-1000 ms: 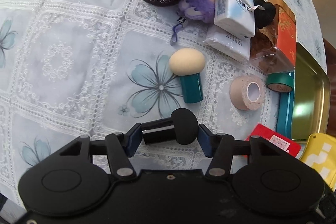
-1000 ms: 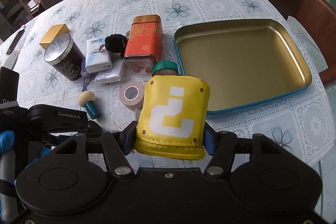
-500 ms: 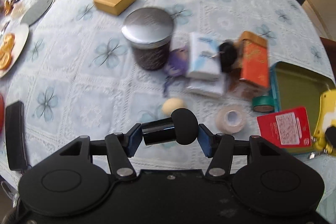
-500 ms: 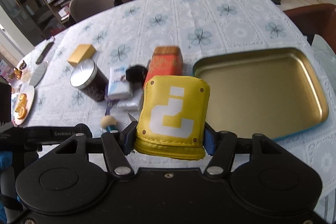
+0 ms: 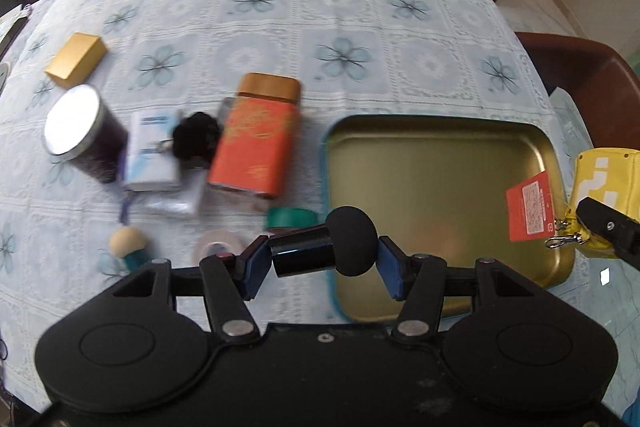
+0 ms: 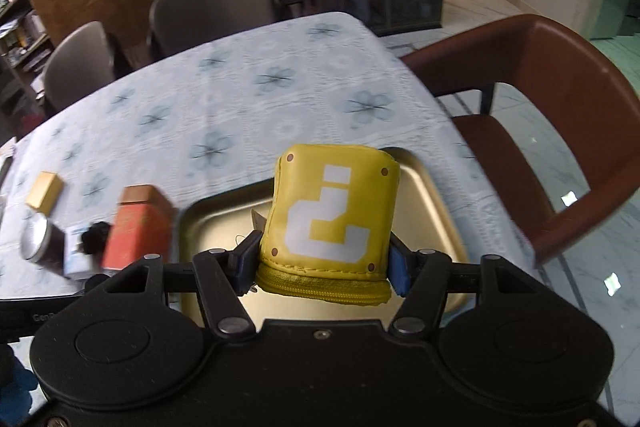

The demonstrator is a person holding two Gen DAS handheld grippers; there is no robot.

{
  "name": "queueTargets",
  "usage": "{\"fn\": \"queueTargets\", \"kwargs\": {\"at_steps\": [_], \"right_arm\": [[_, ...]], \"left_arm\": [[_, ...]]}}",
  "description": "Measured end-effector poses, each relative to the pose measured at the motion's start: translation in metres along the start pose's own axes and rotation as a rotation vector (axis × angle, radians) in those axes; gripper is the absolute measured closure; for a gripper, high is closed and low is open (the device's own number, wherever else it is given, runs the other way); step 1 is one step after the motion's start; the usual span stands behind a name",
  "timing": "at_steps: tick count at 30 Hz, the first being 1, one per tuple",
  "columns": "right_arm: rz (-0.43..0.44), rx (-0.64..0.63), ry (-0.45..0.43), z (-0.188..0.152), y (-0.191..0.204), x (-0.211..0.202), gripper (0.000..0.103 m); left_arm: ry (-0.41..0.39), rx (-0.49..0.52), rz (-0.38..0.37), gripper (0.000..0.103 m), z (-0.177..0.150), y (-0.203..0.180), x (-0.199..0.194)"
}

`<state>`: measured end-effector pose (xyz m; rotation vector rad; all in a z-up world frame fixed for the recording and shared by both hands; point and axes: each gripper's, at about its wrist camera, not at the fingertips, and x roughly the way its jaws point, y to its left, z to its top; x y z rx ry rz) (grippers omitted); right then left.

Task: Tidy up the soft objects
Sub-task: 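Lower the yellow pouch into the tray with the right gripper while the left gripper drops the black brush there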

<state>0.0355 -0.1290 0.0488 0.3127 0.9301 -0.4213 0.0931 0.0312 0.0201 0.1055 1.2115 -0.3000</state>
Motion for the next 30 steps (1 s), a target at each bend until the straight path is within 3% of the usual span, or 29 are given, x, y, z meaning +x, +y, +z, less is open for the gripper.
{"fn": "queueTargets", "kwargs": {"at_steps": [9,13,16,30], "right_arm": [[0.024,-0.104,0.04,0.004,-0.021,0.019,0.043],[0.047,-0.137,0.063,0.002,-0.021,0.026,0.04],[0.017,-0.166,0.069,0.0,-0.021,0.029,0.037],[-0.013,-0.188,0.134,-0.004,-0.033,0.037,0.034]], "left_arm": [[0.052,0.006,0.063,0.048,-0.003,-0.052,0.028],[0.053,0.014,0.114,0.042,-0.007,-0.06,0.032],[0.038,0.02,0.149,0.03,-0.009,-0.064,0.029],[0.072,0.029,0.192,0.026,-0.024,-0.076,0.032]]}}
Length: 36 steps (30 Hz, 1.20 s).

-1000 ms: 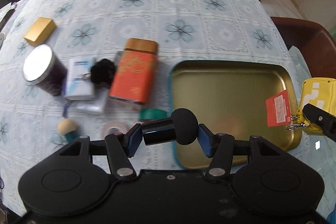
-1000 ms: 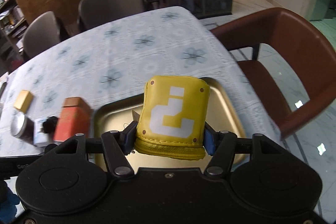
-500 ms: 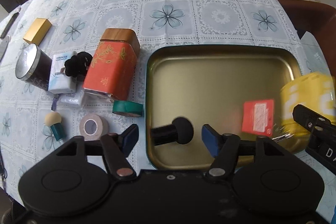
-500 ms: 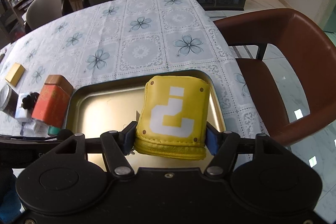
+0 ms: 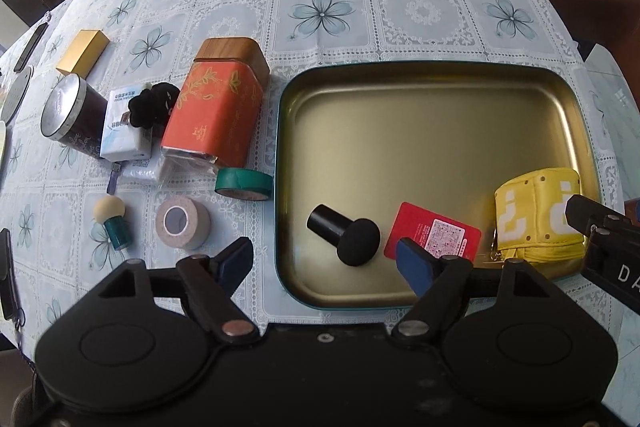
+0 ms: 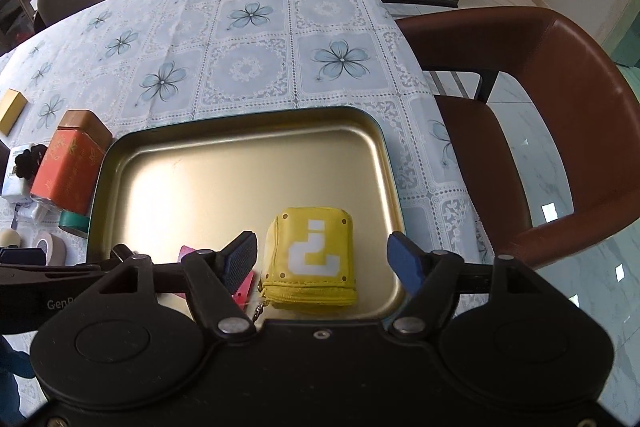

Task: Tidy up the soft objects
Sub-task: 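Lower the yellow pouch into the tray with the right gripper while the left gripper drops the black brush there, then open both grippers and withdraw them from the tray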

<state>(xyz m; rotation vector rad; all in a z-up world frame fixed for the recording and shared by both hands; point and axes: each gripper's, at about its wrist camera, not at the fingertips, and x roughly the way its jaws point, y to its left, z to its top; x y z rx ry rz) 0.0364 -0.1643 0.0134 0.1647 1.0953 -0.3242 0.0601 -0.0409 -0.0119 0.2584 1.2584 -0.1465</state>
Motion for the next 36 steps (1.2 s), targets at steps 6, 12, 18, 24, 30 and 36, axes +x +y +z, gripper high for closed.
{"fn": "queueTargets", "kwargs": {"at_steps": [6,12,18,24,30,36], "right_arm": [[0.017,0.011,0.022,-0.003,-0.003,0.001,0.035],[0.043,0.037,0.059,-0.004,-0.007,0.005,0.035],[0.048,0.028,0.067,-0.005,-0.006,0.005,0.035],[0.05,0.021,0.073,-0.005,-0.004,0.006,0.035],[0.053,0.011,0.078,-0.005,0.0,0.007,0.035],[0.052,-0.006,0.08,-0.006,0.006,0.006,0.035]], "left_arm": [[0.012,-0.003,0.009,0.023,-0.005,-0.003,-0.001],[0.021,-0.004,0.017,0.022,-0.01,-0.004,0.0],[0.034,-0.017,0.018,0.021,-0.01,-0.003,0.001],[0.041,-0.015,0.016,0.019,-0.012,-0.002,0.002],[0.049,-0.025,0.009,0.019,-0.014,0.001,0.002],[0.053,-0.041,0.002,0.019,-0.015,0.005,0.002]]}}
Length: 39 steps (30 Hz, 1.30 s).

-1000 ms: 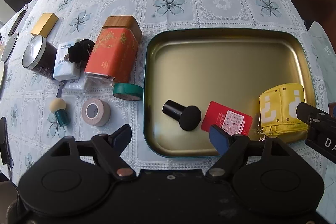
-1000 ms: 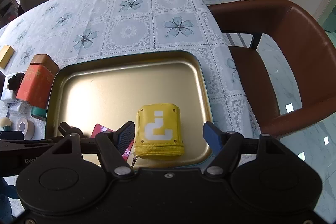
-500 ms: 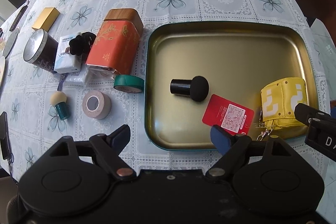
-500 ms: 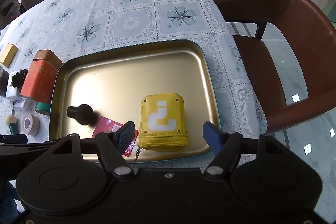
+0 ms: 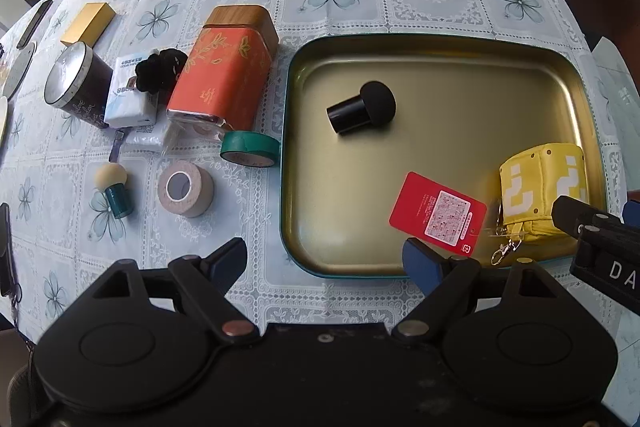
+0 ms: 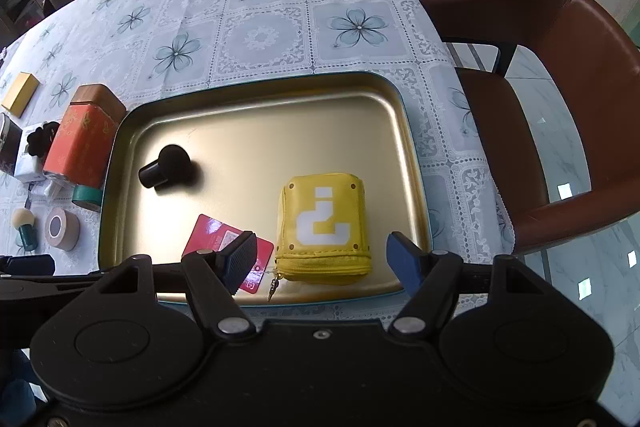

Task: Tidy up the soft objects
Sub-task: 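Open both grippers and withdraw them from the tray, then grasp the beige tape roll with the right gripper while the left gripper grasps the beige-and-teal brush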

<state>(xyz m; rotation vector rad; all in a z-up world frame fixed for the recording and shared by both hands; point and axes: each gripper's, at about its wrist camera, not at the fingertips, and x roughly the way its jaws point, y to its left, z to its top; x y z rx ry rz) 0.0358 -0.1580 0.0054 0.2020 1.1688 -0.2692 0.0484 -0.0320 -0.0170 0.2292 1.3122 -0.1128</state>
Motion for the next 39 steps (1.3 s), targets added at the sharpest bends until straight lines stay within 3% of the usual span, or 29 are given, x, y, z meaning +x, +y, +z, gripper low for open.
{"fn": "queueTargets", "kwargs": {"at_steps": [25,31,39], "right_arm": [[-0.027,-0.023,0.018,-0.005,0.029,0.003,0.035],[-0.034,-0.006,-0.004,-0.007,0.053,-0.004,0.035],[0.012,-0.069,-0.054,-0.012,0.122,-0.01,0.035]], "left_arm": [[0.025,-0.034,-0.034,0.018,-0.01,0.033,0.011],[0.003,-0.043,-0.03,0.018,-0.009,0.071,0.014],[0.003,-0.111,0.046,0.018,-0.018,0.171,0.038]]}}
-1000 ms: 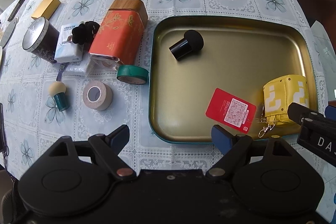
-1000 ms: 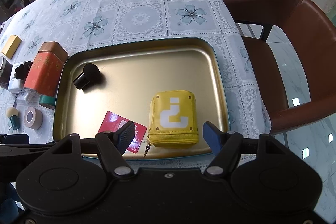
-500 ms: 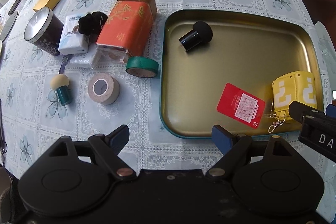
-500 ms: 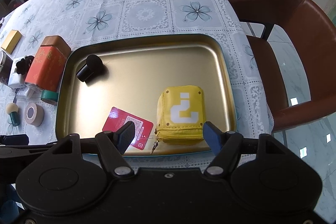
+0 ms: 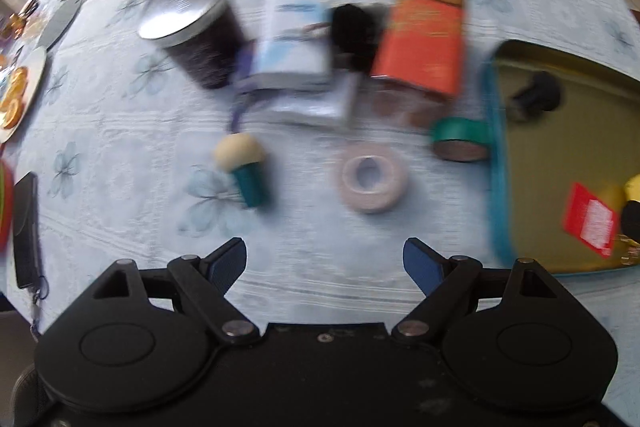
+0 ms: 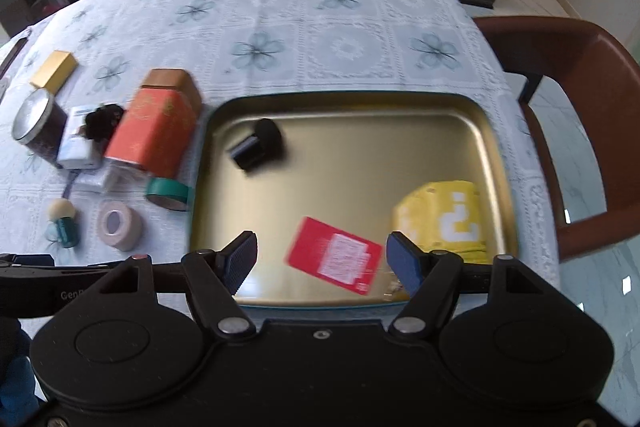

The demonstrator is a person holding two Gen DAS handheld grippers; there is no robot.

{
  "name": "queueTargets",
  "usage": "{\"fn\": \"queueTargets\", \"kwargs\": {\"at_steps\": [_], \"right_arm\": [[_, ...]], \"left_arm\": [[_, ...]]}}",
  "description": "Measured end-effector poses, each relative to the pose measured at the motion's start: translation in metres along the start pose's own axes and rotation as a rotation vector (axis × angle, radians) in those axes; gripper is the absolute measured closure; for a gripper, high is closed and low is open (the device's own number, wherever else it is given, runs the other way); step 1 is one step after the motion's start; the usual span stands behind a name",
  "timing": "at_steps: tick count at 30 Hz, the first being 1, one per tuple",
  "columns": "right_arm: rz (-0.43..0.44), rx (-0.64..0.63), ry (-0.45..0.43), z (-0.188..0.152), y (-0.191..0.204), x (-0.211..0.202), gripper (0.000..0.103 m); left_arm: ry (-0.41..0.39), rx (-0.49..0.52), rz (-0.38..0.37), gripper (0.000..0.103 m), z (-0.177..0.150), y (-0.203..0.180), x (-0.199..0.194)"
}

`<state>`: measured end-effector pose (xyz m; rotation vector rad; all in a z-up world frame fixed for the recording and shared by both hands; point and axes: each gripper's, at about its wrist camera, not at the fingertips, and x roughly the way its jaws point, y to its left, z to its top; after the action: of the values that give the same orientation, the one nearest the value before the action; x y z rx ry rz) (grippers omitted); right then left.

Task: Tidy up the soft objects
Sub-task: 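Grasp the beige tape roll with the right gripper while the left gripper grasps the beige-and-teal brush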

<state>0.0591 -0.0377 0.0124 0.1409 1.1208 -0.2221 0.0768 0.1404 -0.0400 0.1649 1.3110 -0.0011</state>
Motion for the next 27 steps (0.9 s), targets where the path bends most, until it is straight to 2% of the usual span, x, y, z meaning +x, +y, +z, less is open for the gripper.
{"fn": "queueTargets", "kwargs": {"at_steps": [5,10,16,25,26,27], "right_arm": [[0.074,-0.039,-0.003,-0.003,0.051,0.008,0.035],[0.134,-0.074,0.008,-0.004,0.099,0.026,0.035],[0.093,-0.11,0.028,-0.005,0.14,0.061,0.035],[0.028,-0.098,0.085,-0.008,0.167,0.097,0.035],[0.018,-0.099,0.085,-0.008,0.168,0.099,0.039],[0.008,-0.102,0.085,-0.009,0.17,0.1,0.051]], "left_arm": [[0.041,-0.035,0.057,0.018,-0.003,0.065,0.027],[0.083,-0.044,0.078,0.018,-0.007,0.115,0.05],[0.086,-0.036,0.065,0.018,-0.006,0.152,0.061],[0.067,-0.006,0.029,0.018,0.005,0.178,0.071],[0.062,0.001,0.023,0.018,0.007,0.178,0.07],[0.056,0.008,0.015,0.018,0.008,0.175,0.07]]}}
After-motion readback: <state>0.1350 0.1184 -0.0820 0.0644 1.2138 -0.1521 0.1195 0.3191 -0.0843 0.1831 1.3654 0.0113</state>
